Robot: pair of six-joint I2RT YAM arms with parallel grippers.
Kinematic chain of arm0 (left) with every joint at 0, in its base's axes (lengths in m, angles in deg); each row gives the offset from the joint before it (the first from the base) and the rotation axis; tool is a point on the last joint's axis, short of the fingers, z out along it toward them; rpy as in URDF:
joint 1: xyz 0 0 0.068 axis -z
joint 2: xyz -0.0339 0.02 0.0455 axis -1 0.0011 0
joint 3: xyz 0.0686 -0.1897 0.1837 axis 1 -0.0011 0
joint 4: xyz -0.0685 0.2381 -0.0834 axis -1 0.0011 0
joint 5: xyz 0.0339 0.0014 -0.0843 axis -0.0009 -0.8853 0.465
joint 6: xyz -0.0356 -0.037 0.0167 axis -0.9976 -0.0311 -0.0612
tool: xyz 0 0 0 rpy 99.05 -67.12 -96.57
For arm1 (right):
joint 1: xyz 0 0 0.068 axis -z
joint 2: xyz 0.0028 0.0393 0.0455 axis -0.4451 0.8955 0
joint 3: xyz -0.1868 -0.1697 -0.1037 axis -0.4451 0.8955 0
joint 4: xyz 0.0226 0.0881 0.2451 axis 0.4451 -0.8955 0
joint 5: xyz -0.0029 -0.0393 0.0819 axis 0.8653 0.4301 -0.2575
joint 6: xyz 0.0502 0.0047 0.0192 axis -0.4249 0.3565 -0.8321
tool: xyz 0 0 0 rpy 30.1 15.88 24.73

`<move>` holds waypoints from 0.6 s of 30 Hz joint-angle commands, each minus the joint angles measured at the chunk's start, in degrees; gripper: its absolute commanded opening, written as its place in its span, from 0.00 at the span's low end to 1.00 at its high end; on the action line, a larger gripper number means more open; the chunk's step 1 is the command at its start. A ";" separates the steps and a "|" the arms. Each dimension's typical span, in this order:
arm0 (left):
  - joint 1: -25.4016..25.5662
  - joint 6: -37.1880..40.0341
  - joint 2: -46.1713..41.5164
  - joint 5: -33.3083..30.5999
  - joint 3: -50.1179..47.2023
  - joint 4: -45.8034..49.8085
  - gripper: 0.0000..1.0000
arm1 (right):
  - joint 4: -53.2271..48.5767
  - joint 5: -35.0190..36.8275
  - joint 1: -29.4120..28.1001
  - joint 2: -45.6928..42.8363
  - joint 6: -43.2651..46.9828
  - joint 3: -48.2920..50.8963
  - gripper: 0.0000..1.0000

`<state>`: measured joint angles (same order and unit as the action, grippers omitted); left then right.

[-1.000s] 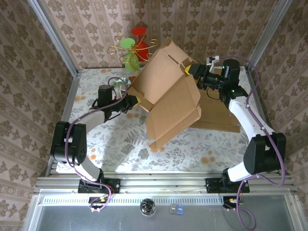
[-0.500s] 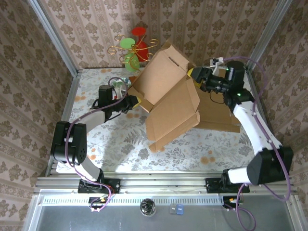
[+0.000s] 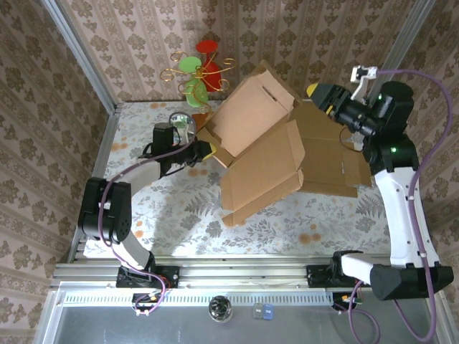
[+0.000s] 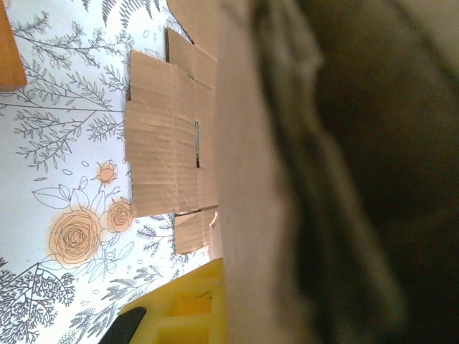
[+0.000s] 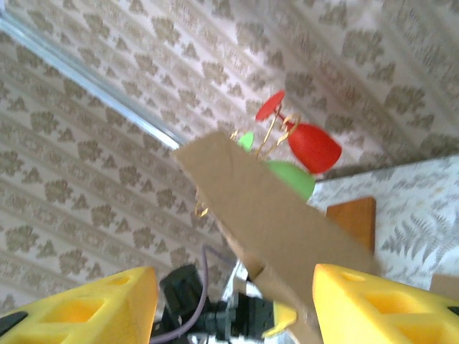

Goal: Fold the paper box

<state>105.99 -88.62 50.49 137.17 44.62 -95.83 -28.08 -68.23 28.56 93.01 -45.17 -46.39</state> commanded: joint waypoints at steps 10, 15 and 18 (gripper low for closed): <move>0.38 5.99 2.62 6.31 5.33 8.69 0.00 | -1.37 -16.83 -0.86 14.66 6.50 -10.61 0.56; 0.47 6.84 3.30 7.62 5.85 9.89 0.00 | -0.38 -19.43 -1.08 16.28 6.14 -10.81 0.56; 0.40 7.27 3.75 8.02 6.43 10.49 0.00 | -1.31 -19.54 -1.08 16.99 7.29 -11.05 0.55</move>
<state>106.10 -83.18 53.62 142.24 48.60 -86.56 -28.63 -84.42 27.71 109.21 -39.90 -55.42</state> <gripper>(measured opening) 0.060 0.554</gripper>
